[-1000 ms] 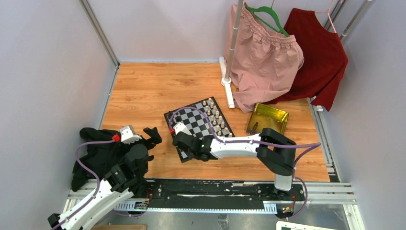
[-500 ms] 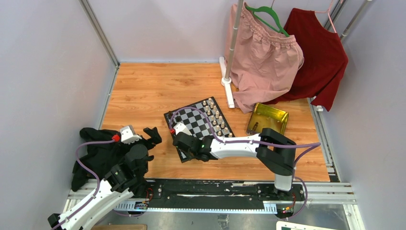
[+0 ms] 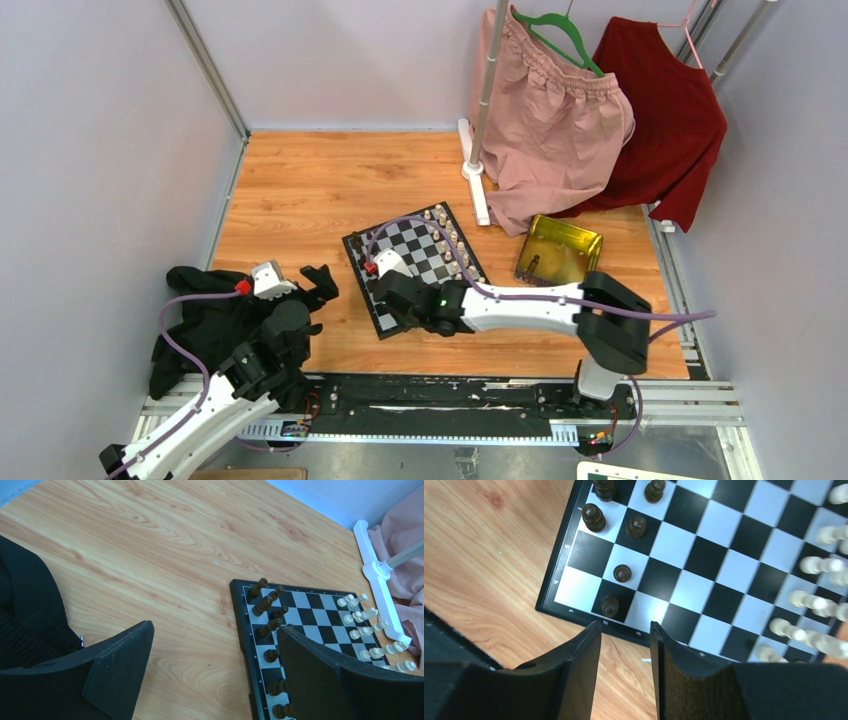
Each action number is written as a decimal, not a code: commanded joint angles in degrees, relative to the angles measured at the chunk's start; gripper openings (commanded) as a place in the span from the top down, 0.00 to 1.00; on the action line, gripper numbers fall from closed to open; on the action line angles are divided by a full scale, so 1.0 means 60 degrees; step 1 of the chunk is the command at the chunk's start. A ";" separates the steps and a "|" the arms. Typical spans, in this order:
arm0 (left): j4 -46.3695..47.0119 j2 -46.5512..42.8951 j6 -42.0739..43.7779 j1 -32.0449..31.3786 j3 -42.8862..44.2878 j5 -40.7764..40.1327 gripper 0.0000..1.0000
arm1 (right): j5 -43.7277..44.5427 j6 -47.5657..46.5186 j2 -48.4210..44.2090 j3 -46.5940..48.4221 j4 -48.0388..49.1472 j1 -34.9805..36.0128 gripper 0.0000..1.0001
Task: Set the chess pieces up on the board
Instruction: Place the chess piece on the chessboard, then pick up the chess piece from the storage box.
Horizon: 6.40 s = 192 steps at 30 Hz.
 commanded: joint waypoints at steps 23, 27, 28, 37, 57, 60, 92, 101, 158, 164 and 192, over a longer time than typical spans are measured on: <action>0.4011 0.4467 0.0237 0.0027 0.0179 -0.0188 0.00 | 0.0737 0.0334 -0.4887 -0.2584 -0.1051 -0.7610 0.45; 0.4130 0.4771 0.0223 0.0149 0.0170 0.0037 0.00 | 0.0291 0.0336 -0.4279 -0.2716 -0.0717 -0.8325 0.45; 0.4152 0.4811 0.0214 0.0192 0.0156 0.0093 0.00 | 0.0201 0.0315 -0.4135 -0.2758 -0.0583 -0.8460 0.45; 0.4249 0.4802 0.0156 0.0426 -0.0008 0.0445 0.00 | -0.0654 0.0458 -0.3074 -0.2969 0.0029 -0.9099 0.45; 0.4376 0.5047 0.0105 0.0500 -0.0060 0.0607 0.00 | -0.1320 0.0554 -0.2404 -0.3446 0.0408 -0.9330 0.60; 0.4372 0.5048 0.0116 0.0504 -0.0068 0.0632 0.00 | -0.1321 0.0527 -0.2390 -0.3463 0.0423 -0.9382 0.67; 0.1364 0.2468 -0.0511 0.0514 0.0220 0.0497 0.00 | -0.1113 0.0422 -0.4285 -0.3698 0.0062 -0.9434 1.00; 0.0834 0.2207 -0.0526 0.0514 0.0428 0.0478 0.00 | -0.1597 -0.0119 -0.5444 -0.3338 -0.0603 -0.8339 1.00; 0.6369 0.7817 0.1695 0.0222 0.2572 1.0468 0.00 | -0.4247 0.0629 -0.4023 -0.1648 0.2662 -0.5159 1.00; 0.7324 0.8339 0.1407 0.0222 0.2347 1.0524 0.00 | -0.4503 0.0923 -0.3943 -0.1548 0.3050 -0.5086 1.00; 1.1855 1.0640 -0.0350 0.0207 0.1679 0.9742 0.03 | -0.5243 0.1973 -0.3763 -0.1926 0.4215 -0.5006 1.00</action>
